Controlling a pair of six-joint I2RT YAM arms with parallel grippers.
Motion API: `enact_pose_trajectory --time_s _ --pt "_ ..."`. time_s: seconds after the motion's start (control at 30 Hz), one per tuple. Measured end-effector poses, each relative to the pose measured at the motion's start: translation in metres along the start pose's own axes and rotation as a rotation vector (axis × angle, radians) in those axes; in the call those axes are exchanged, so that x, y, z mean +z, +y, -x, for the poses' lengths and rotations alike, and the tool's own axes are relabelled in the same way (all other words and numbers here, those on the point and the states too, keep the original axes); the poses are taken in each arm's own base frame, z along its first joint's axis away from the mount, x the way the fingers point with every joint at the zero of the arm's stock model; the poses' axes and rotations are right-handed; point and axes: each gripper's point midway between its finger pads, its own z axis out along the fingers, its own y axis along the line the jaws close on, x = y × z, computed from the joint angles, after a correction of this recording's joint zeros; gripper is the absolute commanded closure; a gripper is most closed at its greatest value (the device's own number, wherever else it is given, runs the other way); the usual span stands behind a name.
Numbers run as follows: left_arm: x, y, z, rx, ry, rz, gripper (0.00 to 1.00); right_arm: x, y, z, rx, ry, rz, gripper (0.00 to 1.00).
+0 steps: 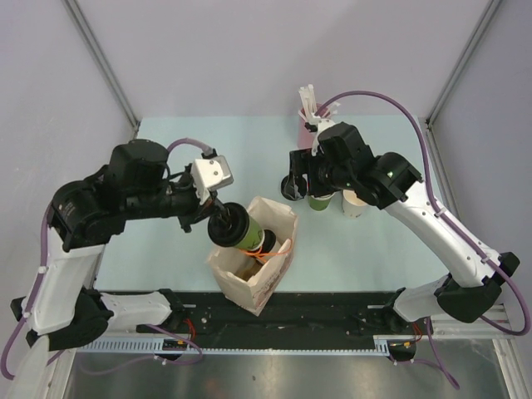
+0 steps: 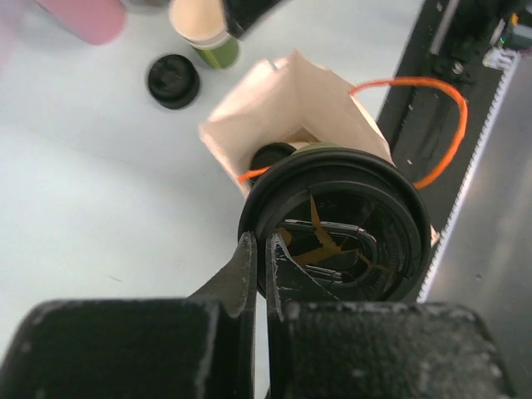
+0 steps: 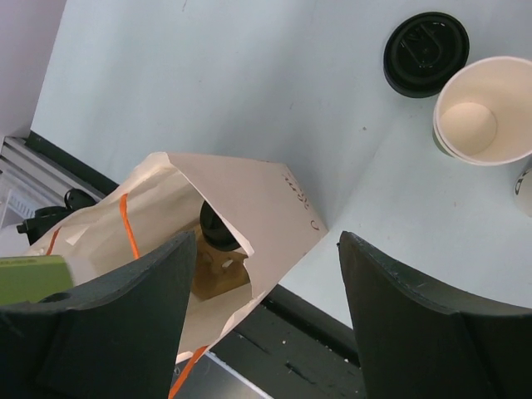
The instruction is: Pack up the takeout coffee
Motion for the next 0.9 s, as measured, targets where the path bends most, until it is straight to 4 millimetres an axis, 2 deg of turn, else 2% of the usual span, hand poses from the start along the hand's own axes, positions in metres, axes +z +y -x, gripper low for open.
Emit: enact_pose_trajectory --time_s 0.07,0.2,0.27,0.37,0.43,0.57,0.7,0.9 --pt "-0.008 0.007 0.009 0.009 -0.019 0.04 1.0 0.001 -0.001 -0.002 0.001 0.007 -0.003 0.26" --pt "-0.03 0.021 0.043 0.036 -0.126 0.131 1.0 0.003 -0.001 -0.007 0.005 0.02 -0.006 0.26" --pt "-0.041 0.022 0.052 0.043 -0.171 0.146 1.0 0.004 0.0 -0.008 0.007 0.022 -0.005 0.26" --pt "-0.052 0.014 0.053 0.048 -0.209 0.127 1.0 0.003 0.002 -0.009 0.006 0.025 0.0 0.26" --pt "-0.054 0.006 0.047 0.046 -0.218 0.104 1.0 0.003 0.005 -0.011 0.001 0.03 0.006 0.25" --pt "-0.056 -0.009 0.023 0.033 -0.193 0.056 1.0 0.002 0.009 -0.018 -0.01 0.051 0.012 0.25" --pt "-0.056 -0.018 0.006 0.026 -0.17 0.033 1.0 0.002 0.011 -0.026 -0.014 0.076 0.01 0.26" --pt "-0.037 -0.018 -0.012 0.008 -0.093 0.012 1.0 0.004 0.009 -0.035 -0.019 0.101 0.003 0.26"
